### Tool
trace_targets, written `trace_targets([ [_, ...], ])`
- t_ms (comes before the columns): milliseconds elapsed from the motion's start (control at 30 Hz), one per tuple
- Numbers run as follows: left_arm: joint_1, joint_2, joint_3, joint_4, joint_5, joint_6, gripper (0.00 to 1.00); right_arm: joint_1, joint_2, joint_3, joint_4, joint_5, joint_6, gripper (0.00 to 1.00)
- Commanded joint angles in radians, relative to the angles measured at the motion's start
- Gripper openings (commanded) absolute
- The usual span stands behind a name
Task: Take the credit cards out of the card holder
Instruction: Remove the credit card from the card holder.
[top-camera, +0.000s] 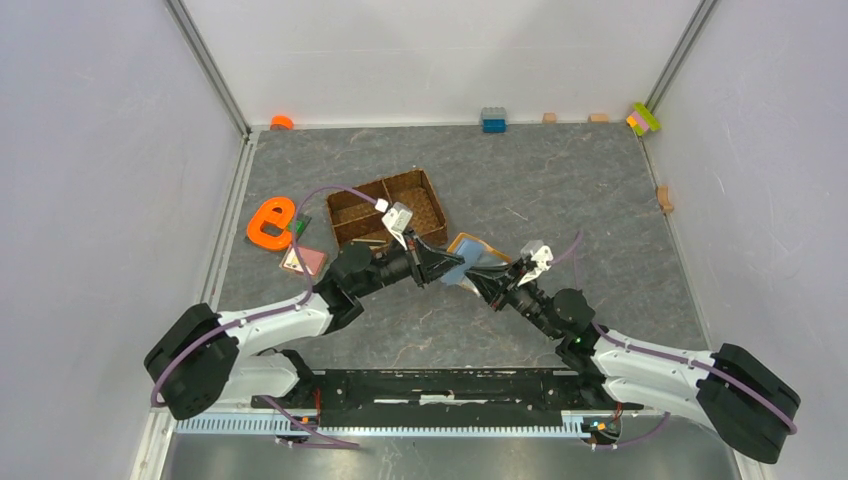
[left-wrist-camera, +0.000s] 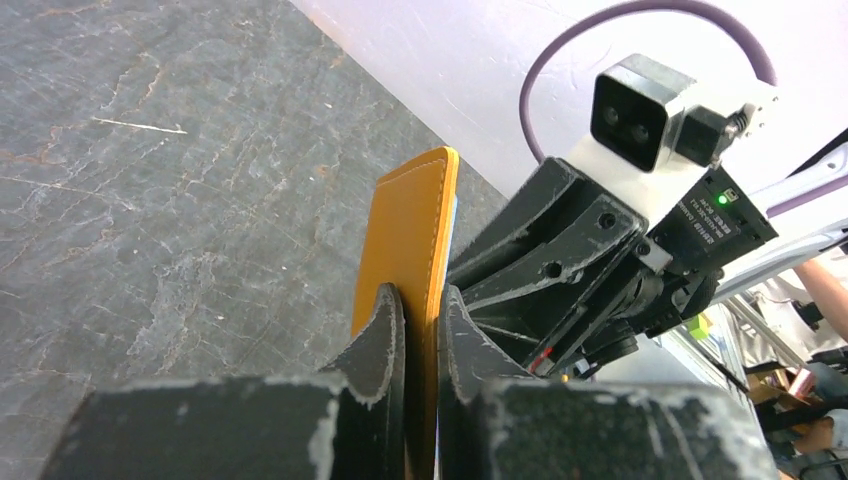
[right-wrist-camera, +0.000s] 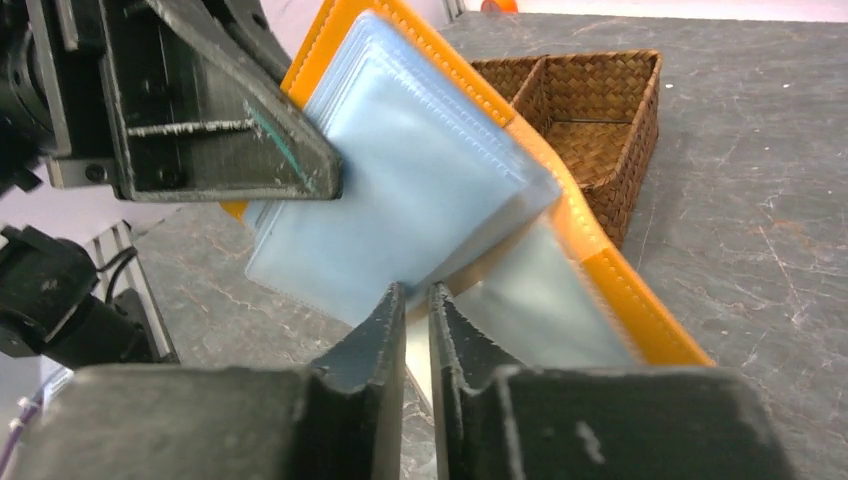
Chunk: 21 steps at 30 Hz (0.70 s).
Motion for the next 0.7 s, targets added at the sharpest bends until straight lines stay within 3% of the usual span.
trace_targets([
  [0,-0.089,0.0,0.061,0.043,0.163,-0.031,0.14,0.011,-0.02,0.027,0.0,0.006,-0.002,0.07],
  [33,-0.089,-0.005,0.058,0.039,0.159,-0.033,0.2,0.009,-0.028,0.027,-0.009,0.016,-0.012,0.0],
  [100,-0.089,-0.018,0.06,0.015,0.142,-0.032,0.27,0.008,-0.041,0.026,-0.028,0.029,-0.018,0.0],
  [267,-0.089,-0.046,0.058,-0.029,0.106,-0.014,0.28,0.001,-0.039,0.027,-0.035,0.027,-0.018,0.0],
  [433,-0.088,-0.08,0.048,-0.043,0.088,-0.005,0.39,-0.014,-0.023,0.046,-0.085,0.052,-0.012,0.0],
  [533,-0.088,-0.09,0.043,-0.045,0.081,-0.002,0.33,-0.027,-0.021,0.05,-0.097,0.049,-0.003,0.0],
  [633,-0.088,-0.082,0.048,-0.049,0.087,0.001,0.07,-0.034,-0.021,0.048,-0.092,0.028,-0.001,0.0],
  [667,-0.087,-0.075,0.053,-0.058,0.089,0.003,0.03,-0.034,-0.021,0.048,-0.084,0.012,-0.002,0.0],
])
